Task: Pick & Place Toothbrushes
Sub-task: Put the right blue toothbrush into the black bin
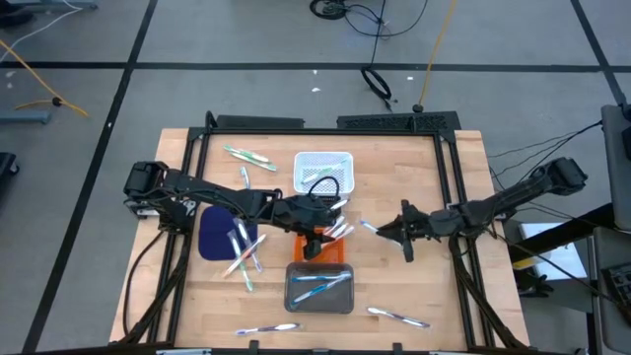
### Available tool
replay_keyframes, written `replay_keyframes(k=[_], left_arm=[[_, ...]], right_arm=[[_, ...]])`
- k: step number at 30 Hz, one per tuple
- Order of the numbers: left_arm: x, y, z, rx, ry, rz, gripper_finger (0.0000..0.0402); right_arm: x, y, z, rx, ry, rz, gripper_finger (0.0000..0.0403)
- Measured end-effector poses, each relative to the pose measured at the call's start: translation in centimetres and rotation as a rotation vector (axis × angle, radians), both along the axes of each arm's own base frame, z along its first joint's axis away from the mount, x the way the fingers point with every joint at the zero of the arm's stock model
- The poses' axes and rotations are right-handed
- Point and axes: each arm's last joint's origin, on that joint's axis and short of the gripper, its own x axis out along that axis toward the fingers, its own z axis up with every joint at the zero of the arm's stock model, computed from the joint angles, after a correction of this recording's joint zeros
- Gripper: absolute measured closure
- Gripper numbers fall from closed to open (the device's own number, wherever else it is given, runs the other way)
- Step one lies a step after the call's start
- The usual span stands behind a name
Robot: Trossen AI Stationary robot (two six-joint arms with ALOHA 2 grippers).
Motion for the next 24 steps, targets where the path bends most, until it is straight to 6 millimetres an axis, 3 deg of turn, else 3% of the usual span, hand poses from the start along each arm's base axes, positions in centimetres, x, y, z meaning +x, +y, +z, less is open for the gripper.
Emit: replay_keyframes(k=[24], left_arm=[[1.6,0.2,4.0,0.103,-0.456,-0.049,0.0174]], right_arm=[[-0.1,-0.4,6.0,-0.315,-0.577,-0.047,0.0393]])
